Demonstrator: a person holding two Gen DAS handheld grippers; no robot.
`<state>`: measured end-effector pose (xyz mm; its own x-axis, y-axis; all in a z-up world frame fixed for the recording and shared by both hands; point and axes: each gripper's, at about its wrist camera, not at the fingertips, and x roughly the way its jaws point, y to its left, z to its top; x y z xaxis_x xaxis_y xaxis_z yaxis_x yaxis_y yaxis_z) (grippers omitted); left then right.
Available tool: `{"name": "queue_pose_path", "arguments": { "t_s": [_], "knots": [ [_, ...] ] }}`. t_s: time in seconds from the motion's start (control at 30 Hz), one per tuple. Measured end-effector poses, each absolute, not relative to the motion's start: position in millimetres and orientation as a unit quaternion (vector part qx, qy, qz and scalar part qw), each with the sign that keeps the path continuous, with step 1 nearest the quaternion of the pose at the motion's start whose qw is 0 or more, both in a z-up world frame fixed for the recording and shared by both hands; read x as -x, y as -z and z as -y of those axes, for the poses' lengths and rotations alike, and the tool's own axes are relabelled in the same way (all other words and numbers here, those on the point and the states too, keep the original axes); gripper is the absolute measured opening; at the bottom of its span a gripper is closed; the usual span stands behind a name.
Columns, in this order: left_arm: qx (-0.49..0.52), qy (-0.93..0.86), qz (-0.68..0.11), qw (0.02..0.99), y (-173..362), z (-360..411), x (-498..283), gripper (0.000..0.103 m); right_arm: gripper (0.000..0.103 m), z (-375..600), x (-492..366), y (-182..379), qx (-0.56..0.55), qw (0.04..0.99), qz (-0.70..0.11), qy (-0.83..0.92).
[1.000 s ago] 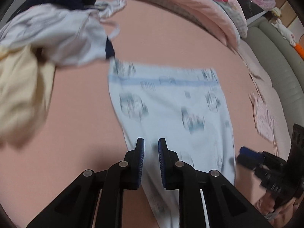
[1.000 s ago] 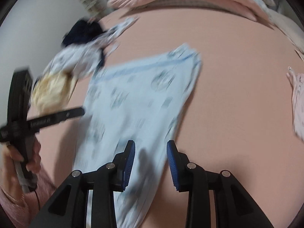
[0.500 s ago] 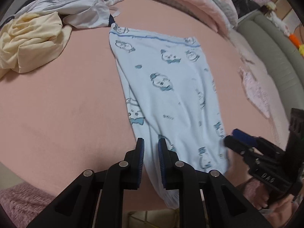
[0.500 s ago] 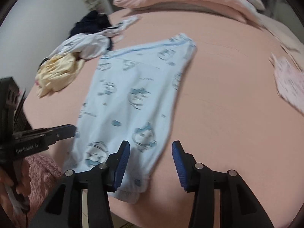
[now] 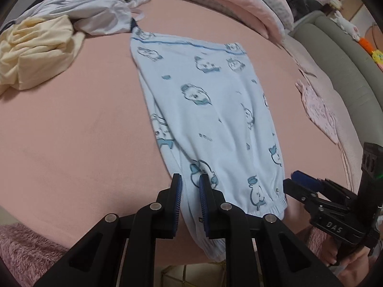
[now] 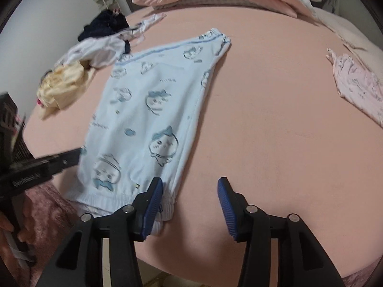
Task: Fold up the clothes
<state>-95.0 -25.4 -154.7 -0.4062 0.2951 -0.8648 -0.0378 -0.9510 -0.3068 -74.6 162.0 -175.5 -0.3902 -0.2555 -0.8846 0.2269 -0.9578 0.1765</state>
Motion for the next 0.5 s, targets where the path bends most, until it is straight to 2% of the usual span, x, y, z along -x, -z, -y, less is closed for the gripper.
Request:
{"name": "queue_pose_path", "arguments": {
  "t_s": [0.23,0.5],
  "knots": [
    [0.527,-0.842,0.061,0.103,148,12,90,0.014,0.053,-160,75,180,-0.532,0.138,0.005,0.835],
    [0.529,-0.826,0.124,0.152,152,21,91,0.013,0.054,-166,71,180,-0.525,0.150,0.012,0.837]
  ]
}}
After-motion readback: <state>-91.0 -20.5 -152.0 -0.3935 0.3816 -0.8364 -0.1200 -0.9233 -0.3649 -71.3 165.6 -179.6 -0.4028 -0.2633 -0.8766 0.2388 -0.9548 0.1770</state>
